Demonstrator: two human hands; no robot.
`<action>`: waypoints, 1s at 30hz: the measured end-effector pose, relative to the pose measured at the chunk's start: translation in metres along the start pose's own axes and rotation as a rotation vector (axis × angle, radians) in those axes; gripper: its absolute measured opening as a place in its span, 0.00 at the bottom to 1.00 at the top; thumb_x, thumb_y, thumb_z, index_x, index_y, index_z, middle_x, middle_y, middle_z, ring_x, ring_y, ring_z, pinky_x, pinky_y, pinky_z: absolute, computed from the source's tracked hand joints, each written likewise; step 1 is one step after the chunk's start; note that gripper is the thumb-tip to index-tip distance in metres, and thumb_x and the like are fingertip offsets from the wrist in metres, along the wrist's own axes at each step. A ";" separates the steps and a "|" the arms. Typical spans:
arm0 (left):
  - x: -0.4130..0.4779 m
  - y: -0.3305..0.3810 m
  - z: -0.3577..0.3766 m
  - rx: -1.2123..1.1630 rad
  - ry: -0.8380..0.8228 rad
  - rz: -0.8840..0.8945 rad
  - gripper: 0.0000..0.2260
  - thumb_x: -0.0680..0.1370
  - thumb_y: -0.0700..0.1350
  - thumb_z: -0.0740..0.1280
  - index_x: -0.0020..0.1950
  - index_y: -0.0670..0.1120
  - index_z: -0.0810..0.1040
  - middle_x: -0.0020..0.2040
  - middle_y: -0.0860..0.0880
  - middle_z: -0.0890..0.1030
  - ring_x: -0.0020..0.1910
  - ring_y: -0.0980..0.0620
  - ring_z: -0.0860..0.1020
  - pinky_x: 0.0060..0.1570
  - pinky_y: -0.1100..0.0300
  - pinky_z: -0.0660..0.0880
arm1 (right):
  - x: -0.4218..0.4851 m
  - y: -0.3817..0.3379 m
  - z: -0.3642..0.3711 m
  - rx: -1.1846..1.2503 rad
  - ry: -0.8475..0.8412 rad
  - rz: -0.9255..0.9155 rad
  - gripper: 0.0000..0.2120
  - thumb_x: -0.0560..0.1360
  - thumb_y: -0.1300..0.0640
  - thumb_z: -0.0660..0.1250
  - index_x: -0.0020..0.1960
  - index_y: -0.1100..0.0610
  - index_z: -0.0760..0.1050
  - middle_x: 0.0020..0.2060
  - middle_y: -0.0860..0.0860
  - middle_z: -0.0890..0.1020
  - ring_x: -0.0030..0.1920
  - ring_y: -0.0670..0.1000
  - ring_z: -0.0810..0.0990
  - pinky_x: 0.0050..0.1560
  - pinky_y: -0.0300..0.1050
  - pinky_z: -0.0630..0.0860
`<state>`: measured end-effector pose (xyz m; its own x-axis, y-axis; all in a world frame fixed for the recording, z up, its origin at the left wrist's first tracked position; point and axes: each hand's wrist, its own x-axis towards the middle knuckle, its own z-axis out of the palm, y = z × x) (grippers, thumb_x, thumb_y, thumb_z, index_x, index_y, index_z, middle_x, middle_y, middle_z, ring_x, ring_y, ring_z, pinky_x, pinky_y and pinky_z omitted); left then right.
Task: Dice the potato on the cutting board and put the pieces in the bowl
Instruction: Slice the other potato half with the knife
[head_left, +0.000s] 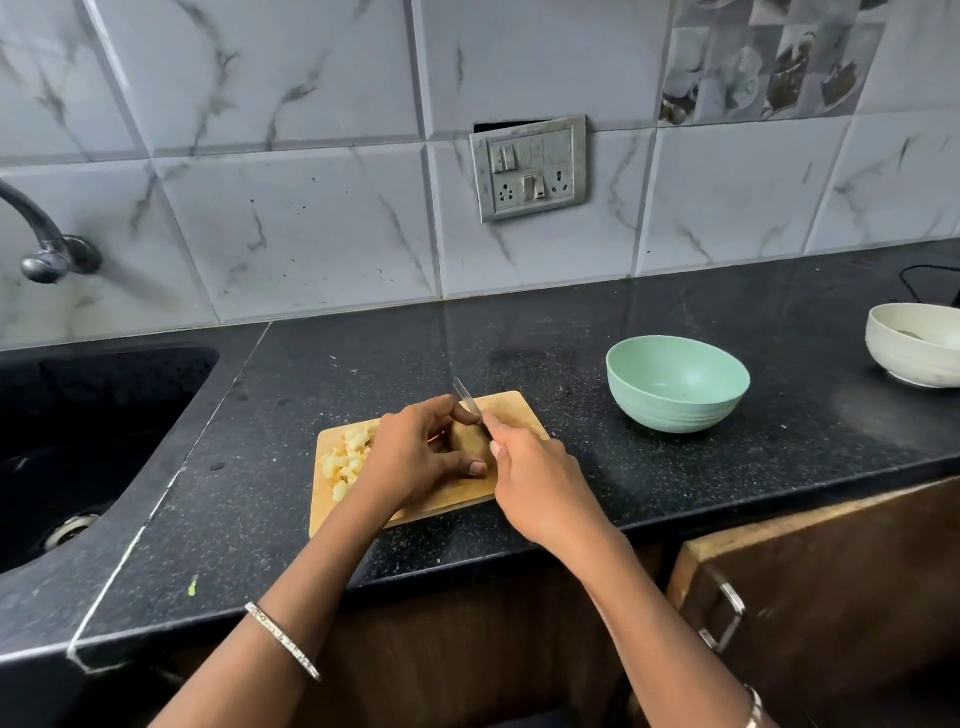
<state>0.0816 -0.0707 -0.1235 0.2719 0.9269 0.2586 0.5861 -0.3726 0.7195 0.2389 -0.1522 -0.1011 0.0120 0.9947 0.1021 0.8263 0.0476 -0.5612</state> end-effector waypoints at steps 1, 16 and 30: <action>0.000 0.000 0.000 0.002 0.003 0.000 0.24 0.55 0.59 0.80 0.49 0.62 0.78 0.44 0.54 0.85 0.49 0.52 0.83 0.54 0.49 0.79 | 0.003 0.000 -0.002 -0.002 -0.007 -0.005 0.24 0.86 0.53 0.51 0.81 0.42 0.57 0.70 0.56 0.75 0.68 0.62 0.72 0.63 0.55 0.71; -0.002 0.006 -0.003 -0.013 0.016 -0.034 0.21 0.58 0.47 0.84 0.45 0.58 0.80 0.42 0.54 0.86 0.50 0.54 0.83 0.55 0.53 0.79 | 0.000 -0.002 -0.004 -0.034 -0.059 0.011 0.24 0.84 0.57 0.54 0.80 0.47 0.59 0.66 0.57 0.77 0.66 0.62 0.73 0.60 0.57 0.72; -0.001 0.010 -0.002 -0.026 -0.009 -0.044 0.22 0.56 0.45 0.84 0.44 0.55 0.81 0.41 0.54 0.86 0.48 0.54 0.83 0.54 0.53 0.80 | -0.010 -0.010 -0.001 -0.100 -0.029 0.040 0.28 0.84 0.56 0.56 0.82 0.46 0.53 0.67 0.57 0.75 0.64 0.62 0.75 0.58 0.55 0.74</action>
<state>0.0854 -0.0750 -0.1154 0.2533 0.9419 0.2207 0.5775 -0.3302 0.7466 0.2313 -0.1623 -0.0959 0.0307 0.9979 0.0569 0.8776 0.0004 -0.4794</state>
